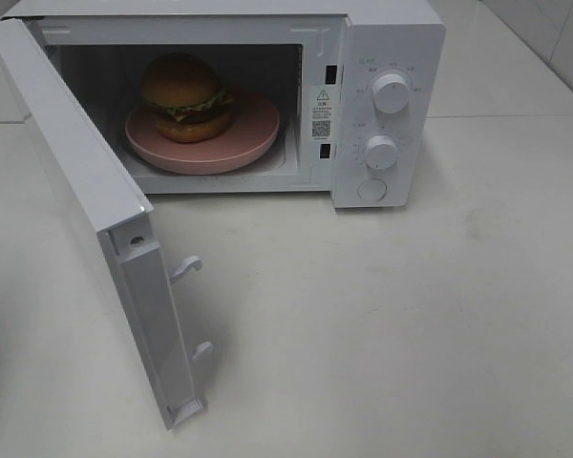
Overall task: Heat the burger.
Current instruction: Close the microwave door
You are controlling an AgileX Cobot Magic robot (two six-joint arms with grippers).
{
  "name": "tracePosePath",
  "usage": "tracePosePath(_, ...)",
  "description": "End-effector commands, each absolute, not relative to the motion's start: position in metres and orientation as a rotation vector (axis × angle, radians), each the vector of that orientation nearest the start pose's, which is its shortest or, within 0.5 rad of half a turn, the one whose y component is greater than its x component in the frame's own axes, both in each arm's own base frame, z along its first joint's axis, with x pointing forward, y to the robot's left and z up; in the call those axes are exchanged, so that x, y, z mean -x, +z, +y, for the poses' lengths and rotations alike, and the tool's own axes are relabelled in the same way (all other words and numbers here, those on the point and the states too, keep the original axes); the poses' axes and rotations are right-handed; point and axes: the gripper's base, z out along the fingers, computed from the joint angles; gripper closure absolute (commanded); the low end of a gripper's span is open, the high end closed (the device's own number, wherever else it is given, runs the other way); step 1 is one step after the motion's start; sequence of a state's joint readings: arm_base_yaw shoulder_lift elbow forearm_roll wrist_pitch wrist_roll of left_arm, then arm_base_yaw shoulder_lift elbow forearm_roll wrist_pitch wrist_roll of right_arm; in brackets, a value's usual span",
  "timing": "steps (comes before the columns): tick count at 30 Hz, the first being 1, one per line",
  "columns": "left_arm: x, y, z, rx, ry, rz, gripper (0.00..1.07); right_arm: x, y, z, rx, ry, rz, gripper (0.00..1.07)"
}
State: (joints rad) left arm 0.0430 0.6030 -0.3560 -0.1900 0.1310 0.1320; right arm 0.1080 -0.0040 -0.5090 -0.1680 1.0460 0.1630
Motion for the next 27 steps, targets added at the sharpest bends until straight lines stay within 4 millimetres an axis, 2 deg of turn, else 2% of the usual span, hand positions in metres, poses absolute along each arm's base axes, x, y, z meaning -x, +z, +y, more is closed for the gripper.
tracePosePath(1, -0.133, 0.266, 0.006, 0.098, -0.011, 1.771, 1.07, 0.009, 0.282, -0.014, -0.068, -0.028, 1.972, 0.32)
tracePosePath(5, -0.14, 0.25, 0.011, 0.114, 0.044, 1.664, 1.07, 0.009, 0.282, -0.014, -0.068, -0.028, 1.972, 0.32)
tracePosePath(13, -0.161, 0.229, 0.007, -0.016, 0.076, 1.736, 1.07, 0.009, 0.282, -0.014, -0.068, -0.028, 1.972, 0.32)
tracePosePath(14, -0.167, 0.226, 0.004, -0.062, 0.063, 1.735, 1.07, 0.009, 0.282, -0.014, -0.068, -0.028, 1.972, 0.32)
tracePosePath(19, -0.176, 0.218, -0.001, -0.059, -0.026, 1.741, 1.07, 0.009, 0.282, -0.014, -0.068, -0.028, 1.972, 0.32)
tracePosePath(27, -0.188, 0.207, -0.02, -0.256, -0.171, 1.706, 1.07, 0.009, 0.282, -0.014, -0.068, -0.028, 1.972, 0.32)
